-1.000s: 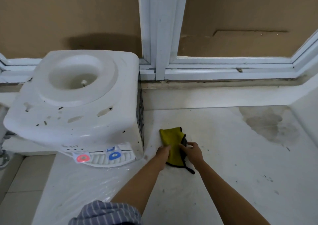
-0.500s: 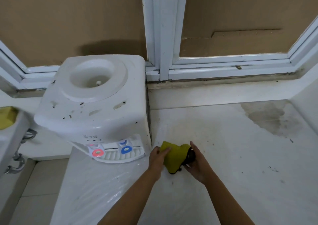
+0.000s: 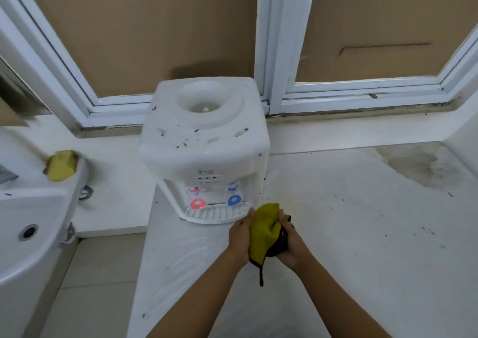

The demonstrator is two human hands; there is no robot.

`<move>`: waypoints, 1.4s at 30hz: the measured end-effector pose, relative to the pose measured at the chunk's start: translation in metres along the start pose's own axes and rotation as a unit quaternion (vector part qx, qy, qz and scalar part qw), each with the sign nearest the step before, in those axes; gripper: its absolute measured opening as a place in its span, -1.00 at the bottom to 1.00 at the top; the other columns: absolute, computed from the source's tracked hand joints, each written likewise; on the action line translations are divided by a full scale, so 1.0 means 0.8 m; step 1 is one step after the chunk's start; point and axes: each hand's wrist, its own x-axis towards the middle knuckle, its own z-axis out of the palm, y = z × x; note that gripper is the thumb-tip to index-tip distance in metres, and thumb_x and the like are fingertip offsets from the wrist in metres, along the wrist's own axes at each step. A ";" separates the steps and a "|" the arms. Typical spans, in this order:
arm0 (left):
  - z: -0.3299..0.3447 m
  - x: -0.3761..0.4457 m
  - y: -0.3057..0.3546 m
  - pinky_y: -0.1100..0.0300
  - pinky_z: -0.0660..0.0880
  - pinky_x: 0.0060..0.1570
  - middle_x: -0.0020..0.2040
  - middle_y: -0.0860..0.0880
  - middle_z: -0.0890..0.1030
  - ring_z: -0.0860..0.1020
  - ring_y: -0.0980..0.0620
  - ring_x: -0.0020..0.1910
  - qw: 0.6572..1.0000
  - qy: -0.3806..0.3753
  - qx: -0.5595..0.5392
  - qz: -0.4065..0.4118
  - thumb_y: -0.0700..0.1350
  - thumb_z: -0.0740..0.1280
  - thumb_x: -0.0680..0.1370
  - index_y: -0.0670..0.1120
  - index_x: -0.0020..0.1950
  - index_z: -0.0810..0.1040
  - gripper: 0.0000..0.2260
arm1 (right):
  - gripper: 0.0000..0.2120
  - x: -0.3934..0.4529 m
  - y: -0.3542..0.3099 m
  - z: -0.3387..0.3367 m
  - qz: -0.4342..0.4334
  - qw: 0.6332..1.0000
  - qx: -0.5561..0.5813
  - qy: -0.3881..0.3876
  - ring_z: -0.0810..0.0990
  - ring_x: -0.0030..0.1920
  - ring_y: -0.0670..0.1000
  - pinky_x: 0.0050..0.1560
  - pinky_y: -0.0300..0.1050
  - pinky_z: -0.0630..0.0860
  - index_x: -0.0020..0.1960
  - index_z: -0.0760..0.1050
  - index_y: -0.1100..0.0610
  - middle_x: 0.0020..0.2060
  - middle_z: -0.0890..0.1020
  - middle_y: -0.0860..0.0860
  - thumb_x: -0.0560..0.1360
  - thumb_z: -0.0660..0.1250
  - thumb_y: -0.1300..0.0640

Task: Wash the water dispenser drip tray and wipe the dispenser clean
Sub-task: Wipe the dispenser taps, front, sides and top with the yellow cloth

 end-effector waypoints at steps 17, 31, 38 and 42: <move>-0.061 0.041 0.062 -0.07 0.44 0.32 0.13 -0.14 0.65 0.58 -0.12 0.17 0.981 -0.029 0.154 0.111 -0.17 0.38 0.52 -0.13 0.12 0.61 -0.82 | -0.62 -0.007 -0.020 0.054 -0.015 0.996 -0.021 0.088 0.55 -0.16 0.18 -0.10 0.02 0.52 0.09 0.53 0.29 -0.15 0.58 0.20 0.62 0.07 0.03; -0.071 0.016 0.059 0.23 0.62 -0.02 0.15 -0.30 0.61 0.63 -0.07 -0.01 0.991 -0.103 0.010 0.080 -0.20 0.23 0.63 -0.30 0.18 0.55 -0.78 | -0.82 -0.011 0.013 0.126 -0.473 0.775 -0.395 0.140 0.61 -0.07 -0.24 -0.05 -0.42 0.48 0.08 0.56 0.07 -0.08 0.65 -0.16 0.52 0.39 0.26; -0.075 0.007 0.071 0.25 0.62 -0.13 -0.12 -0.12 0.71 0.65 0.00 -0.06 0.989 -0.143 -0.025 0.033 0.24 -0.08 0.63 -0.23 0.01 0.61 -0.35 | -0.63 0.007 0.047 0.106 -0.496 0.654 -0.565 0.080 0.56 0.09 -0.11 0.16 -0.29 0.47 0.05 0.61 0.00 0.03 0.60 -0.15 0.46 0.29 0.43; -0.074 0.011 0.072 0.19 0.60 -0.11 -0.09 -0.15 0.69 0.64 -0.06 -0.05 0.991 -0.128 0.002 0.028 0.27 -0.09 0.61 -0.22 0.07 0.61 -0.33 | -0.67 0.004 0.051 0.082 -0.509 0.607 -0.604 0.088 0.56 -0.08 -0.13 0.04 -0.18 0.53 -0.01 0.60 -0.01 -0.08 0.65 -0.14 0.45 0.32 0.40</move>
